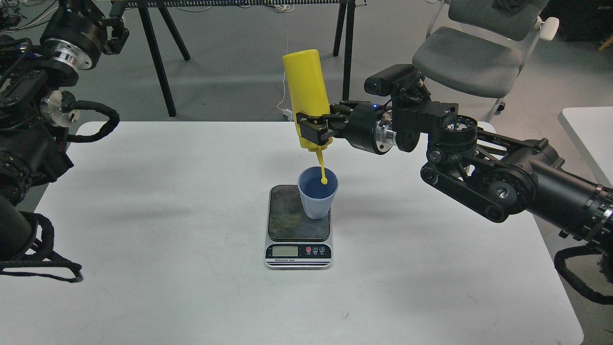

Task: Pour seasoning into cup on scale with both arms
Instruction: 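Tilt the bottle nozzle-down over the blue cup and squeeze, then carry the yellow bottle back down beside the scale with the right gripper, then set the bottle upright on the table and open the right gripper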

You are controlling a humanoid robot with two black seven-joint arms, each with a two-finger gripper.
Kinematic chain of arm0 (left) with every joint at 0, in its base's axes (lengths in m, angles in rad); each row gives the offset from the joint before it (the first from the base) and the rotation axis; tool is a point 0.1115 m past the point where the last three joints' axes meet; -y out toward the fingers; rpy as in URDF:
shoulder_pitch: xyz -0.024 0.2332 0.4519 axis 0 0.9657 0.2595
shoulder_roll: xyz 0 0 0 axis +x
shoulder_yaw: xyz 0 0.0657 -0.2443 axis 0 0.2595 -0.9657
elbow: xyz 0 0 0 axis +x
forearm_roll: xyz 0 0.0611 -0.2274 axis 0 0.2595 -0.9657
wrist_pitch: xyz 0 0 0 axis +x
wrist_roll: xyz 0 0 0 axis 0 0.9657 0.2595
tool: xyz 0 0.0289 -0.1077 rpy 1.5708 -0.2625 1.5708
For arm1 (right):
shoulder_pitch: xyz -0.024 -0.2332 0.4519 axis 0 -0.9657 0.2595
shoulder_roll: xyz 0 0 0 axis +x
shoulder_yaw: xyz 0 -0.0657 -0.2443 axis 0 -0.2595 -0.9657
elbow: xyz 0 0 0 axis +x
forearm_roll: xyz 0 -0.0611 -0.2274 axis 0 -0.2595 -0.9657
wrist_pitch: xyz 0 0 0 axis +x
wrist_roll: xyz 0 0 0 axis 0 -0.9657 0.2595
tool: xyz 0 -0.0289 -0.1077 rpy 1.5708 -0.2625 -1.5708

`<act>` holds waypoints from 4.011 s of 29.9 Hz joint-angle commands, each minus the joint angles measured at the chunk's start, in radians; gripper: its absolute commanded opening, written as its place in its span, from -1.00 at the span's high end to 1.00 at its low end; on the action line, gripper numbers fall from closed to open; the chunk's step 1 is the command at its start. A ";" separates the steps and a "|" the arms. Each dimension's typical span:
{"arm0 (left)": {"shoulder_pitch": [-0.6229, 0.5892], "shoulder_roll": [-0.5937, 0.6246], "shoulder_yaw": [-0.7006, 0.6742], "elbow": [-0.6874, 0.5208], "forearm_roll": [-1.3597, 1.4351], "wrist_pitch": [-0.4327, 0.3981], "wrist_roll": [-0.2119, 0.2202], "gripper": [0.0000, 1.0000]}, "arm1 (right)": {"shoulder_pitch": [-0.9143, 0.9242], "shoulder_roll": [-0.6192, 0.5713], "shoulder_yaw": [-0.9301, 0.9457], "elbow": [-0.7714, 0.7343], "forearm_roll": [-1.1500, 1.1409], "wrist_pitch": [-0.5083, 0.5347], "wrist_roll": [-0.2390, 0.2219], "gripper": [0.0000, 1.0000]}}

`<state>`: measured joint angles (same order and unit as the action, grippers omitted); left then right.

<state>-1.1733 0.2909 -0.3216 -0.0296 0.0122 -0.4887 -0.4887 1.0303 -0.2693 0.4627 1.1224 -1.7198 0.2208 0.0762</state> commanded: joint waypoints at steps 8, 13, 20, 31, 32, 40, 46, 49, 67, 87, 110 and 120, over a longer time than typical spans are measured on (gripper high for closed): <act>-0.002 -0.004 0.007 -0.003 0.012 0.000 0.000 -0.89 | 0.020 -0.080 0.272 -0.167 1.093 0.150 -0.176 0.04; -0.002 -0.004 0.007 -0.003 0.012 0.000 0.000 -0.89 | -0.025 -0.189 0.289 -0.191 1.739 0.233 -0.243 0.04; 0.000 -0.001 0.009 -0.003 0.012 0.000 0.000 -0.89 | -0.261 -0.275 0.512 -0.023 2.017 0.268 -0.179 0.04; 0.001 0.001 0.010 -0.003 0.014 0.000 0.000 -0.89 | -0.603 -0.341 0.744 0.129 2.221 0.268 -0.098 0.04; 0.001 0.001 0.010 -0.003 0.014 0.000 0.000 -0.89 | -0.637 -0.340 0.764 0.146 2.223 0.268 -0.096 0.04; 0.011 -0.004 0.012 -0.003 0.014 0.000 0.000 -0.89 | -0.893 -0.321 0.858 0.234 2.274 0.268 -0.038 0.04; 0.011 -0.001 0.029 -0.003 0.014 0.000 0.000 -0.89 | -1.009 -0.291 0.861 0.240 2.286 0.268 -0.009 0.04; 0.012 0.001 0.029 -0.003 0.014 0.000 0.000 -0.89 | -1.058 -0.259 0.863 0.238 2.287 0.268 -0.007 0.04; 0.015 0.001 0.058 -0.001 0.015 0.000 0.000 -0.89 | -1.161 -0.068 0.843 0.060 2.274 0.268 -0.009 0.04; 0.011 0.013 0.065 -0.001 0.015 0.000 0.000 -0.89 | -1.145 -0.030 0.838 0.037 2.274 0.268 -0.012 0.03; 0.003 0.022 0.079 -0.001 0.058 0.000 0.000 -0.89 | -1.138 0.010 0.818 -0.018 2.241 0.268 -0.009 -0.02; 0.003 0.020 0.079 -0.001 0.058 0.000 0.000 -0.89 | -1.139 0.015 0.818 -0.016 2.240 0.268 -0.007 -0.17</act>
<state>-1.1706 0.3140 -0.2423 -0.0306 0.0706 -0.4887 -0.4887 -0.1092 -0.2550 1.2794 1.1060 0.5201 0.4887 0.0691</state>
